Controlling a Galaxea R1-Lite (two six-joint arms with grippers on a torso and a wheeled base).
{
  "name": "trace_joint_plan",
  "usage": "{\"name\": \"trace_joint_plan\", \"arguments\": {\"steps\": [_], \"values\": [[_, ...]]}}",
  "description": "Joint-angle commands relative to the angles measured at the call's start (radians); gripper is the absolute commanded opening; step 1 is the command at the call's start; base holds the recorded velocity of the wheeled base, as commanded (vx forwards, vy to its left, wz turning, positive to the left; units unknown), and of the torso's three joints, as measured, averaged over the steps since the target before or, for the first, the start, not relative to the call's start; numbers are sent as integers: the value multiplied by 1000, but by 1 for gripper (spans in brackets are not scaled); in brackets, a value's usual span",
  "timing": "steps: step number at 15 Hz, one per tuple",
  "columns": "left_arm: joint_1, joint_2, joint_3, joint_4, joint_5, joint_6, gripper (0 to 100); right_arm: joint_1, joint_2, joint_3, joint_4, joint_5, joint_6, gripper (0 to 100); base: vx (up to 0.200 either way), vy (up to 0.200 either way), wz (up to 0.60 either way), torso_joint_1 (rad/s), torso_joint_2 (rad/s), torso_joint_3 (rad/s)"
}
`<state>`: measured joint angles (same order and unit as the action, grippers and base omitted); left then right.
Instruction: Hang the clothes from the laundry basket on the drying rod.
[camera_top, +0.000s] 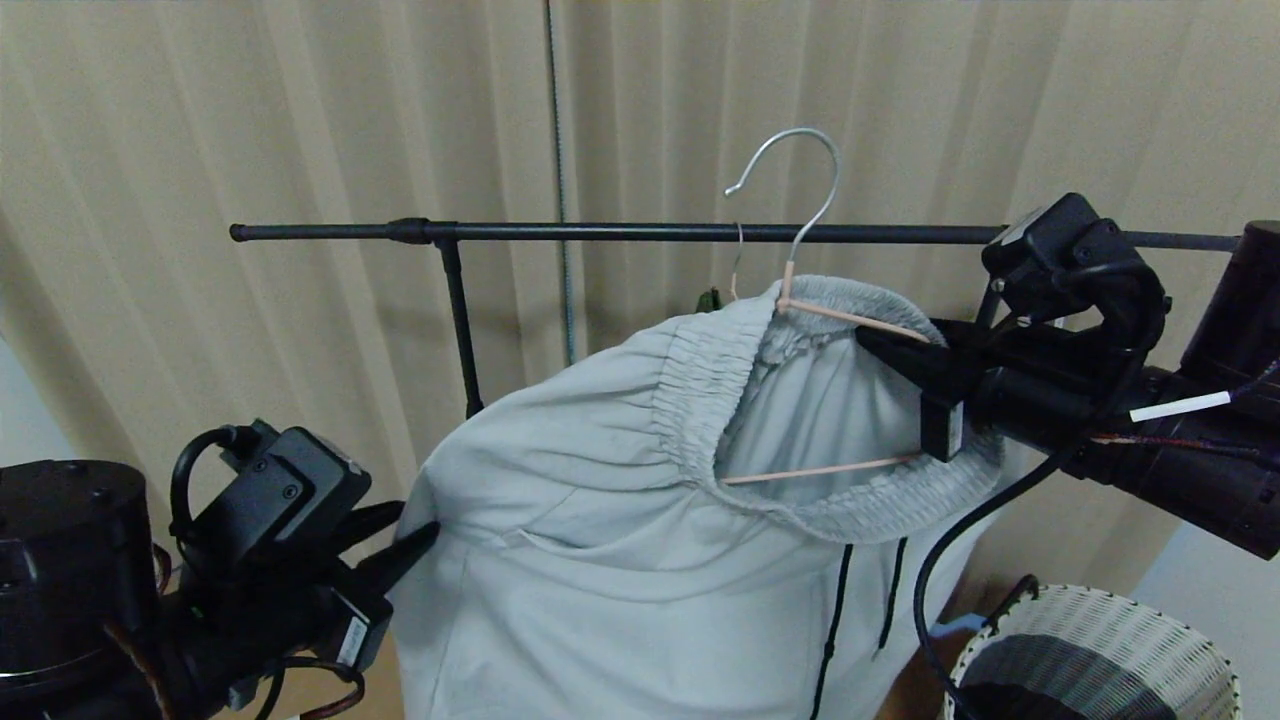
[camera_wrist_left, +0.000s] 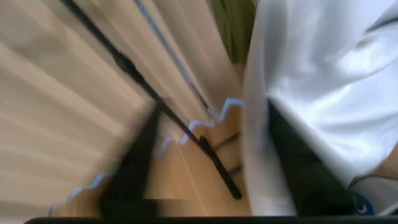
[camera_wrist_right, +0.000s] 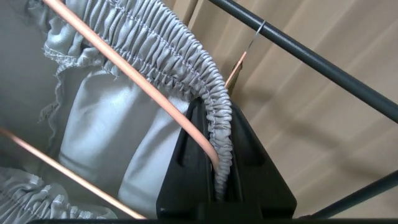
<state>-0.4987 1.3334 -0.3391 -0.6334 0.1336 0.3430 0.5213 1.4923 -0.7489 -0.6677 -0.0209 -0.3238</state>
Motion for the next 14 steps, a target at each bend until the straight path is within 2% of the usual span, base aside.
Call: {"name": "trace_joint_plan", "arguments": {"steps": [1, 3, 7, 12, 13, 14], "values": [[58, -17, 25, 1, 0, 7, 0, -7, 0, 0, -1, -1, 0, 0, 0, 0, 0, 0, 0, 0], [144, -45, 60, 0, 0, 10, 0, -41, 0, 0, 2, -1, -1, 0, 0, 0, 0, 0, 0, 0], [246, -54, 80, 0, -2, 10, 0, -76, -9, 22, 0, -1, 0, 0, 0, 0, 0, 0, 0, 0], [218, -60, 75, 1, -3, 1, 0, -76, -18, 36, 2, 1, 0, 0, 0, 0, 0, 0, 0, 0], [201, -63, 77, 1, -3, -1, 100, -76, -18, 36, 2, 1, 3, 0, 0, 0, 0, 0, 0, 0], [195, -69, 77, 1, -3, -4, 100, -76, -17, 36, 2, 1, 6, 0, 0, 0, 0, 0, 0, 0]]}}
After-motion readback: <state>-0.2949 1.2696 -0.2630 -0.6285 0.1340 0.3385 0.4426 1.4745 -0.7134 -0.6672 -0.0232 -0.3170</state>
